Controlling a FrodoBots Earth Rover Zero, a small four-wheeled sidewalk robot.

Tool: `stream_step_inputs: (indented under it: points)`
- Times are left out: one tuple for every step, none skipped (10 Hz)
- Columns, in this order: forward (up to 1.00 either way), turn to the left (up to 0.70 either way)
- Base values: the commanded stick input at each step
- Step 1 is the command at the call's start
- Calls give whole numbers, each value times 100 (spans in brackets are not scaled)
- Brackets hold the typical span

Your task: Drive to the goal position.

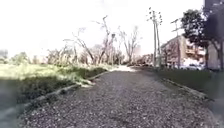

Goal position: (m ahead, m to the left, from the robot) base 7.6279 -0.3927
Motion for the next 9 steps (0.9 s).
stream_step_inputs:
  points:
    - [70,0]
    - [70,0]
    - [70,0]
    - [70,0]
    - [70,0]
    - [70,0]
    - [70,0]
    - [70,0]
    - [70,0]
